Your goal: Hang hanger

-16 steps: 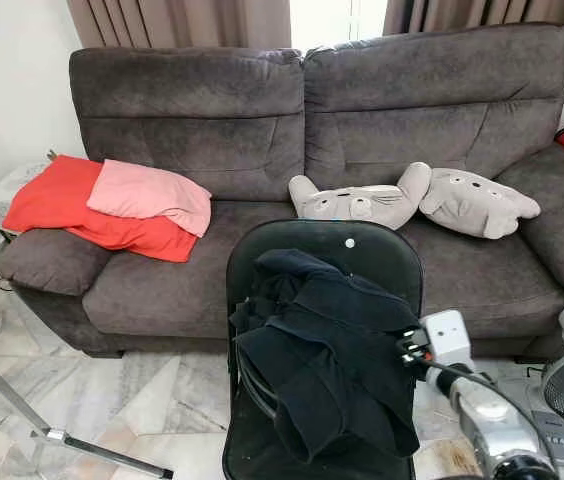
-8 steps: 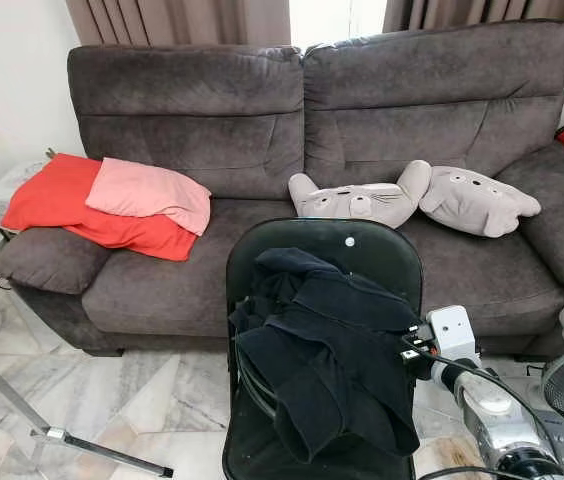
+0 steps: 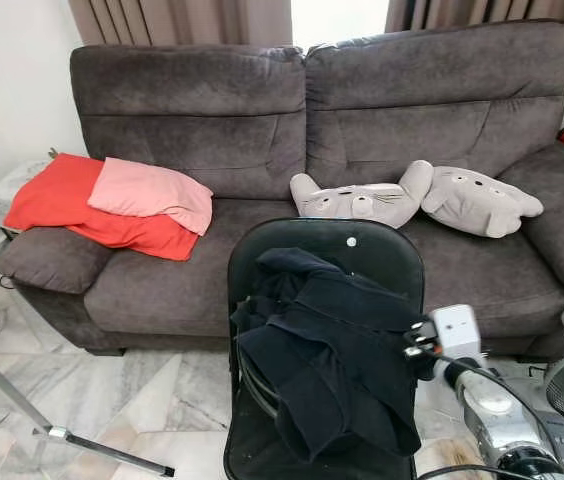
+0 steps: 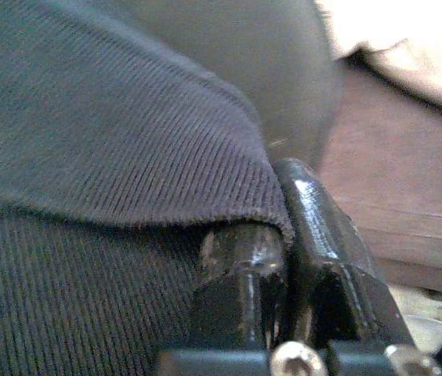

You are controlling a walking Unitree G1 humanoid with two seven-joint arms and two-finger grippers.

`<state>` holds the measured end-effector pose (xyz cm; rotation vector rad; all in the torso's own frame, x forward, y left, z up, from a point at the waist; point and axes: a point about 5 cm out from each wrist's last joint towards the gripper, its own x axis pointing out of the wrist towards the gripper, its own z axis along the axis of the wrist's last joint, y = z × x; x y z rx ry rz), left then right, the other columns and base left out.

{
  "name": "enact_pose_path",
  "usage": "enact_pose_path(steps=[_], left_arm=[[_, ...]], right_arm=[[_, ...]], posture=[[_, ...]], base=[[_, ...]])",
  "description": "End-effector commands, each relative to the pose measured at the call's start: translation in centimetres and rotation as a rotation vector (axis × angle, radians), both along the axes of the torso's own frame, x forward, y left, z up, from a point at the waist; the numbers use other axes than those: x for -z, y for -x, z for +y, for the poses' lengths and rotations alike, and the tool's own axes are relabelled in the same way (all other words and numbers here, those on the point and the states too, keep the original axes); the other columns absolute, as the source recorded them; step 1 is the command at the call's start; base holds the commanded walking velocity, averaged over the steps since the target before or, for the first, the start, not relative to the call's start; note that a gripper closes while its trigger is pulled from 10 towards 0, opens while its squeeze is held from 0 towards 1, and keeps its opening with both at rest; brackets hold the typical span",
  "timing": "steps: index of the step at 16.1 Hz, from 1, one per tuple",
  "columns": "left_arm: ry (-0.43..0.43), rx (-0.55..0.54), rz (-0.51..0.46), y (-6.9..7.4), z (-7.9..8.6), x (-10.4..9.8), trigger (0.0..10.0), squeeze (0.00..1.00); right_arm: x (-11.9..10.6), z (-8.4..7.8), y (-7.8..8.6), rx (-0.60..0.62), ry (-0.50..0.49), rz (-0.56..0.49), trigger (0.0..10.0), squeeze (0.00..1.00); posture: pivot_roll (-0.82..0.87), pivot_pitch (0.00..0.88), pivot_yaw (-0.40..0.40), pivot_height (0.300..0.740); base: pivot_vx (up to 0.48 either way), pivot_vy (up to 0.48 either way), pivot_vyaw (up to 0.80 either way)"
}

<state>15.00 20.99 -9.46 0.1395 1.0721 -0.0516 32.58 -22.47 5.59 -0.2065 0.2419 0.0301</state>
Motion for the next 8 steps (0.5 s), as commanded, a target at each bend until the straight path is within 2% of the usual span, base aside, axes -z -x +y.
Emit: enact_pose_path(steps=[1, 2, 3, 4, 5, 8], left_arm=[[-0.02, 0.019, 0.012, 0.4, 0.4, 0.1, 10.0, 0.0], [-0.02, 0.022, 0.012, 0.4, 0.4, 0.1, 10.0, 0.0], [-0.022, 0.028, 0.014, 0.4, 0.3, 0.1, 10.0, 0.0], [-0.023, 0.032, 0.015, 0.5, 0.3, 0.1, 10.0, 0.0], [-0.023, 0.033, 0.014, 0.4, 0.3, 0.1, 10.0, 0.0], [-0.022, 0.036, 0.01, 0.3, 0.3, 0.1, 10.0, 0.0]], right_arm=[[-2.4, -1.0, -0.9, 0.103, -0.025, -0.141, 0.0, 0.0], [-3.4, -1.2, -1.2, 0.125, -0.024, -0.199, 1.6, 0.0], [-4.9, -1.1, -1.4, 0.131, -0.013, -0.275, 8.5, 0.0], [-5.8, -1.0, -1.6, 0.13, -0.024, -0.322, 10.0, 0.0], [-8.2, -0.1, -2.2, 0.106, -0.031, -0.424, 10.0, 0.0], [-12.6, 1.5, -2.9, 0.065, -0.05, -0.586, 10.0, 0.0]], posture=[[-0.04, 0.0, 0.098, 0.74], [-0.05, 0.0, 0.1, 0.74], [-0.05, 0.0, 0.1, 0.74], [-0.05, 0.0, 0.101, 0.74], [-0.05, 0.0, 0.101, 0.74], [-0.06, 0.0, 0.102, 0.74]], base=[[0.0, 0.0, 0.0], [0.0, 0.0, 0.0], [0.0, 0.0, 0.0], [0.0, 0.0, 0.0], [0.0, 0.0, 0.0], [0.0, 0.0, 0.0]])
